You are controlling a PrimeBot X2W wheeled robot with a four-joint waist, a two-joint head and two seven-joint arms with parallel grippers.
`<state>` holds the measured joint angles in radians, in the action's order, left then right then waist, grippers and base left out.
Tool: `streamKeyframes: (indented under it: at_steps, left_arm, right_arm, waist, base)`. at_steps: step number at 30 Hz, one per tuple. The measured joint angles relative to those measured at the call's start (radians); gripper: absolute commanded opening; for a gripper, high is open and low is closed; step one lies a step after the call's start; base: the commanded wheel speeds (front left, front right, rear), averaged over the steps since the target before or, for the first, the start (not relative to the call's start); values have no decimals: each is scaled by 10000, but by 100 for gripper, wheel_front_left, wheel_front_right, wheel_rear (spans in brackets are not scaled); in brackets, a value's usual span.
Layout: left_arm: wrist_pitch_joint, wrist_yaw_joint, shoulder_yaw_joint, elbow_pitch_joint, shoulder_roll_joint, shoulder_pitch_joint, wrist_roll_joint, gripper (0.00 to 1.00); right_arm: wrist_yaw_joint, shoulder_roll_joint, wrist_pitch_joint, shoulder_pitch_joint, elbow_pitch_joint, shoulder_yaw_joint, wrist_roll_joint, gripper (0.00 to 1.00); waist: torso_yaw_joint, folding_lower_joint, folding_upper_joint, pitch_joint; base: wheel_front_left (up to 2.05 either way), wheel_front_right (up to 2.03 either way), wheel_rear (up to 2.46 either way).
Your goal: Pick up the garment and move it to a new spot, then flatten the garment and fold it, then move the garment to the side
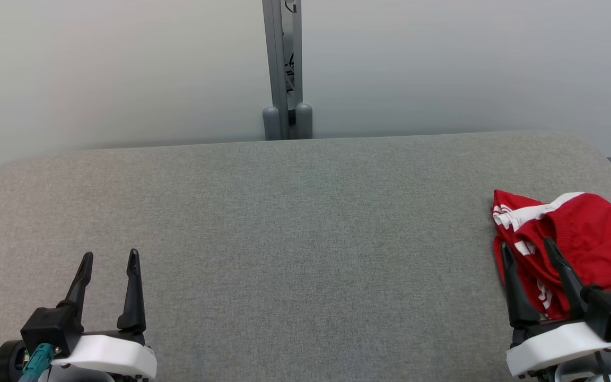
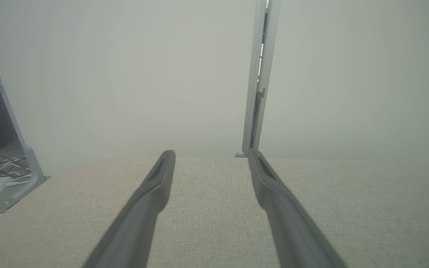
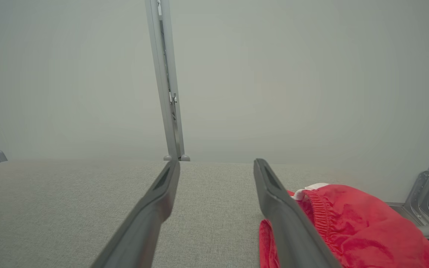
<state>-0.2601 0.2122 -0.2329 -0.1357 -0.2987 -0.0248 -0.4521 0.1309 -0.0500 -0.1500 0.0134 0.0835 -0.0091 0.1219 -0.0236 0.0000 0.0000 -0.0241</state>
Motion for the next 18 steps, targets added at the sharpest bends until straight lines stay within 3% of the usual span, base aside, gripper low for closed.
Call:
streamKeyframes:
  at_steps: [8,9,15,18]
  left_arm:
    - [0,0,69,2,19,1,184,100]
    - [2,0,69,-15,25,5,198,0]
    - [48,-2,-100,-416,345,419,163,0]
    - [61,-140,-90,-535,456,383,-460,0]
  right_arm:
    - [0,2,2,15,15,17,15,100]
    - [0,4,2,11,29,17,15,0]
    - [0,153,54,-277,516,33,36,0]
    - [0,159,395,-180,750,-247,654,0]
  waist:
    - [-15,0,0,8]
    - [-15,0,0,10]
    - [-15,0,0,12]
    - [-7,0,0,24]
  base:
    - [0,0,0]
    - [0,0,0]
    - [0,0,0]
    - [0,0,0]
